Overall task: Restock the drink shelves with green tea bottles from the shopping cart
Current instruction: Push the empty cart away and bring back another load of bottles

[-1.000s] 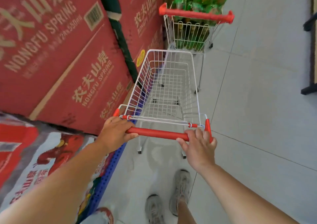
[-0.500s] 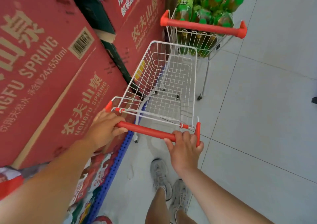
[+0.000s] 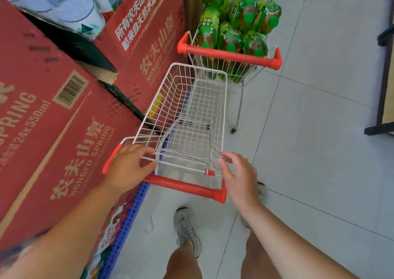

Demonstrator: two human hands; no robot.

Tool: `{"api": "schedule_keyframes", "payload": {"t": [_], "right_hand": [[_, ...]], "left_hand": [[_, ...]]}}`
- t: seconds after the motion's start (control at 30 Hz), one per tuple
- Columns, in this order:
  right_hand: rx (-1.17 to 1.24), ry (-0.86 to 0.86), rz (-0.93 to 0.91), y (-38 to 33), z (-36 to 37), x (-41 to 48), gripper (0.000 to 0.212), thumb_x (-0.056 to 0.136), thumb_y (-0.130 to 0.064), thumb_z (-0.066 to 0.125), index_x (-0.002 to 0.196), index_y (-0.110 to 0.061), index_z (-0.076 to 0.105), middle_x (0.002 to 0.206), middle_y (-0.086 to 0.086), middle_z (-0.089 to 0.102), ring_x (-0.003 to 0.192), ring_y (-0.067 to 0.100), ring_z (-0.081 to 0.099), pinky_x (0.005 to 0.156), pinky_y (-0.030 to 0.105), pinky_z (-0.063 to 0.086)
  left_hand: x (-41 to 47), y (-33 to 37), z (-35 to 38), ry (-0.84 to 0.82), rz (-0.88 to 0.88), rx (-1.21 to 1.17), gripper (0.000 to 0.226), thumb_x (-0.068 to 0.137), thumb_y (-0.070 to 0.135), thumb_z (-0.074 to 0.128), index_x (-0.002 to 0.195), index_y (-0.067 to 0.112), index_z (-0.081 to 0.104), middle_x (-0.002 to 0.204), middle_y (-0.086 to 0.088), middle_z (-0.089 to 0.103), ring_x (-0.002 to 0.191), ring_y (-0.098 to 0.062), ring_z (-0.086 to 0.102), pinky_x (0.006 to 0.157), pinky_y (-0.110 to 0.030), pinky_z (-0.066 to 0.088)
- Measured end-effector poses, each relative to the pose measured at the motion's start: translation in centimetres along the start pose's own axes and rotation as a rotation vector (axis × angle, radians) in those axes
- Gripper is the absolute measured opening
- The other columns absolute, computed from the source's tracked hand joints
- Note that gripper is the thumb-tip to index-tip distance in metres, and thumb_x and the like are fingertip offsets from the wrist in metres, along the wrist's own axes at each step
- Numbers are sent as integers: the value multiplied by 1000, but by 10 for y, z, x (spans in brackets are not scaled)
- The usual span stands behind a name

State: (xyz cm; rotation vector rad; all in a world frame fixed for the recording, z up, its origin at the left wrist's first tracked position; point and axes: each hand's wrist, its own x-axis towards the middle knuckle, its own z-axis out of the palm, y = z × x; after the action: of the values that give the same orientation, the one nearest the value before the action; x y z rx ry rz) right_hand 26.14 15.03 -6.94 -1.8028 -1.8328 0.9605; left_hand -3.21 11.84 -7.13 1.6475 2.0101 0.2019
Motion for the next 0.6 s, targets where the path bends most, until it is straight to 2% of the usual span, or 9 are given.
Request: {"api": "schedule_keyframes", "payload": {"t": [0.03,0.1,0.2,0.37,0.47,0.6], "right_hand": [[63,20,11,5,-12,19,27,92,-40,55,112,-24,64,102,-20,58,101,5,56,95,32,41],[117,47,24,19,-37,64,27,93,-36,55,113,-19,63,106,-12,59,105,8,55,94,27,42],[40,96,-36,37,-73,137,25,94,-30,56,114,-16,63,109,-2,59,108,15,52,91,21,35],[-184,148,-283,56,-118,241,33,92,-32,55,119,-15,61,119,7,57,113,26,46,96,36,37],[-339,67,-360,61,-132,290,42,92,-39,55,127,-18,55,133,5,52,128,27,39,105,42,32],[-442,-163,-392,65,-133,330,56,92,-52,48,138,-20,46,143,2,46,140,23,29,113,48,24]], "left_hand": [[14,16,3,15,13,-25,48,77,55,53,111,26,70,112,4,66,110,-21,55,99,-36,43],[51,49,8,44,20,-80,38,85,41,62,114,18,70,114,-2,66,109,-25,59,96,-32,42],[108,110,8,134,-10,-135,27,92,22,66,118,15,67,118,-3,63,115,-22,54,98,-28,38],[185,192,4,293,-114,-196,31,95,22,61,125,14,63,128,-6,58,121,-22,52,98,-22,32],[222,217,8,343,-162,-172,35,97,20,58,132,13,58,136,-7,54,129,-23,47,104,-23,29],[261,219,17,334,-202,-97,50,98,26,57,144,12,45,152,-11,40,141,-28,32,117,-37,21]]}}
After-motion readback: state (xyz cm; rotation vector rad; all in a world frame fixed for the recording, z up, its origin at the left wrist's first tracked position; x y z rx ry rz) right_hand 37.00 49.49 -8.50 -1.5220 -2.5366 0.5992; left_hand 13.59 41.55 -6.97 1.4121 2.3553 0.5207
